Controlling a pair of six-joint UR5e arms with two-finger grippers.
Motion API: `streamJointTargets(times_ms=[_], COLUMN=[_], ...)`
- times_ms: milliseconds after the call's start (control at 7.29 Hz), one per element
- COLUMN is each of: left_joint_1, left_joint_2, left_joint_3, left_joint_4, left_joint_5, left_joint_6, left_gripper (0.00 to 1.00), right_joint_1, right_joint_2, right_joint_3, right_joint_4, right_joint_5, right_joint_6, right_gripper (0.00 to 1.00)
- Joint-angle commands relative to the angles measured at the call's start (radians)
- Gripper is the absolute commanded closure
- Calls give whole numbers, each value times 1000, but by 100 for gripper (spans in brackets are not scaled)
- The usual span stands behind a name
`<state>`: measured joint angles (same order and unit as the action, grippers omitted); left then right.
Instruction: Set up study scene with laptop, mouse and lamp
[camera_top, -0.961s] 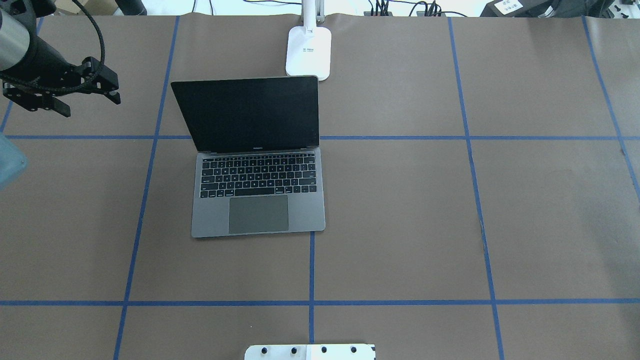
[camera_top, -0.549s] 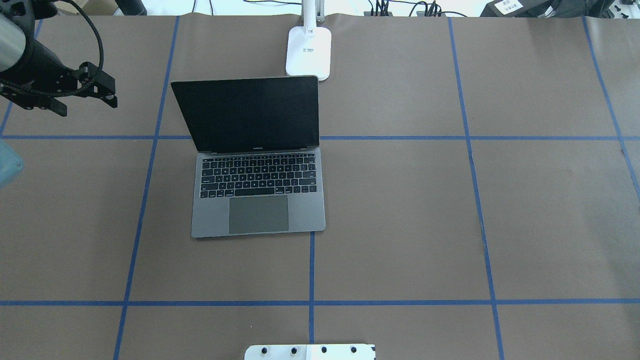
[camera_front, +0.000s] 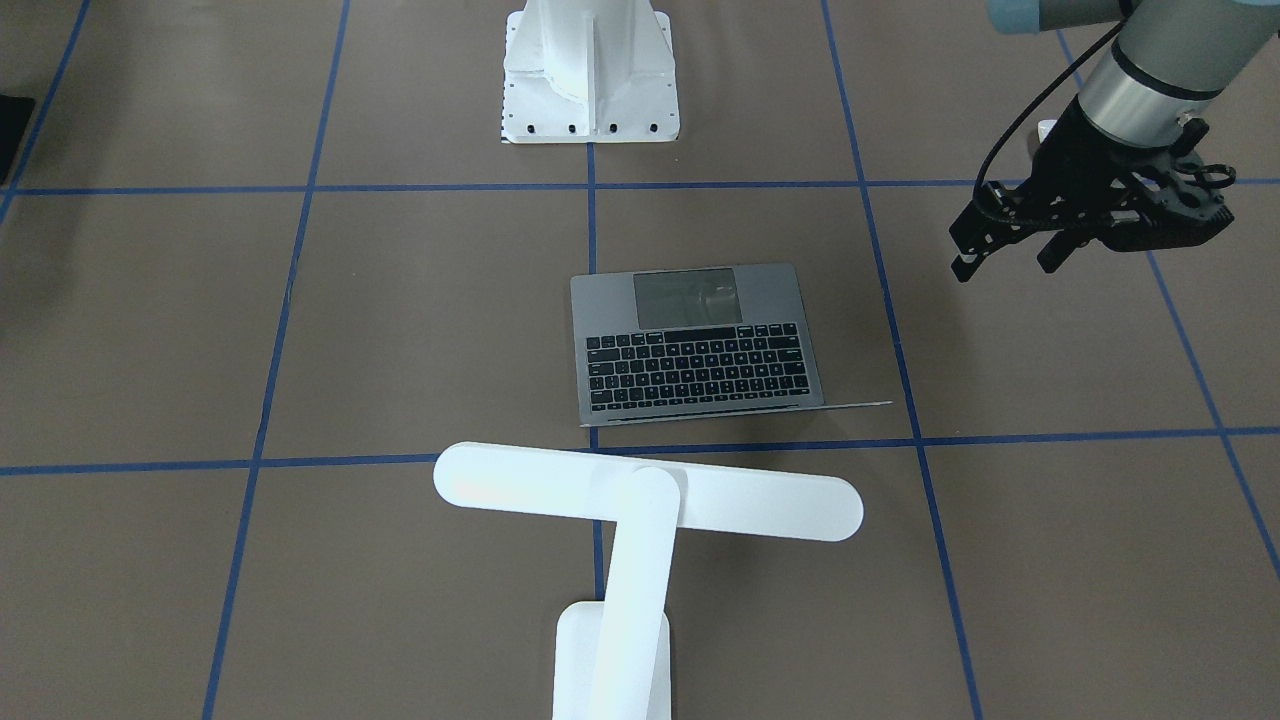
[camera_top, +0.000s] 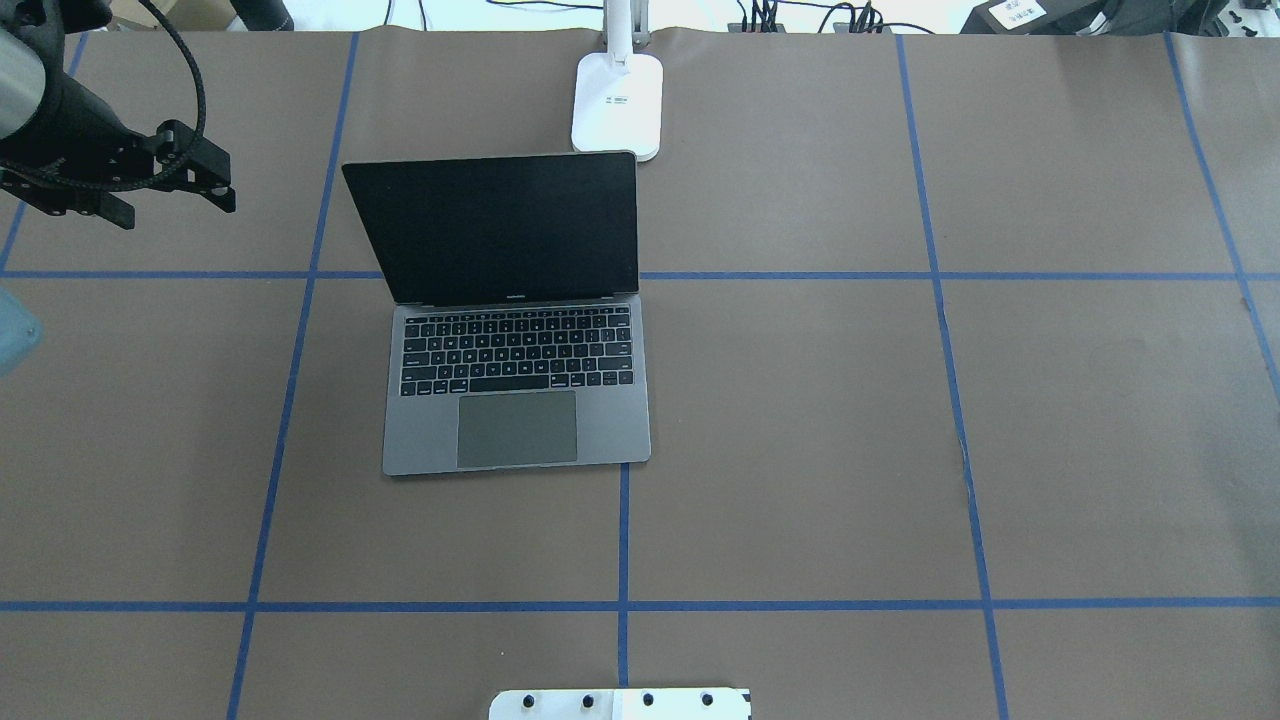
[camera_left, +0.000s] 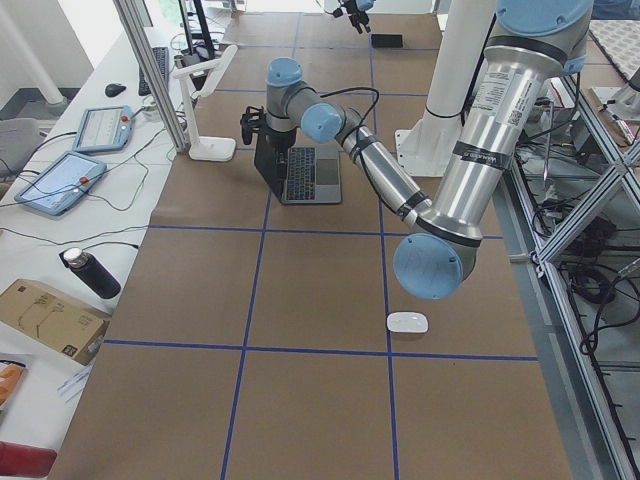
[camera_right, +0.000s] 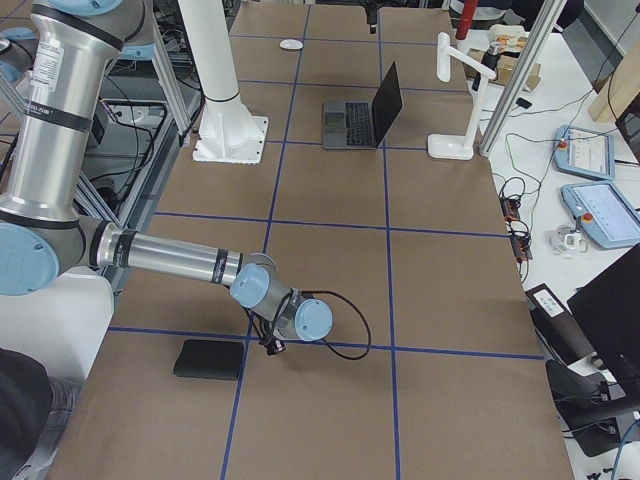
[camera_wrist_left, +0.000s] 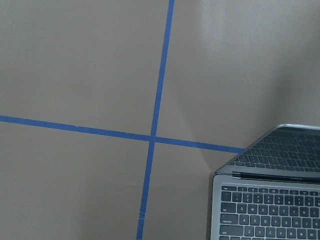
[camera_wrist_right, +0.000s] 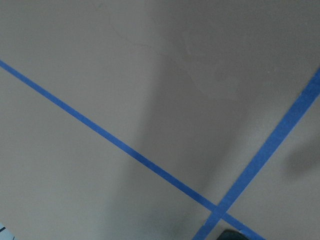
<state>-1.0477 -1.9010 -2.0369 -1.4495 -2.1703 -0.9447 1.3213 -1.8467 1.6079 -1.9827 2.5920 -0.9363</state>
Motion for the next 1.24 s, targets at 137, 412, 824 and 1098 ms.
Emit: streamJointTargets(times_ms=[137, 412, 824, 1098], left_joint_1=[0, 2, 2, 2], left_joint_2=[2, 0, -4, -7], left_joint_3=[-29, -29, -34, -34], left_joint_4=[0, 0, 1, 0], left_joint_5=[50, 50, 52, 53], left_joint_6=[0, -2, -2, -2], left_gripper=[0, 0, 0, 0], right_joint_1=[-10, -20, -28, -30], right_joint_2=[52, 52, 50, 49], right_joint_3=[-107, -108, -147, -160], right_joint_4=[-1, -1, -1, -2], right_joint_5=[-30, -44, -58, -58], right_joint_6=[-120, -128, -185, -194], right_gripper=[0, 0, 0, 0])
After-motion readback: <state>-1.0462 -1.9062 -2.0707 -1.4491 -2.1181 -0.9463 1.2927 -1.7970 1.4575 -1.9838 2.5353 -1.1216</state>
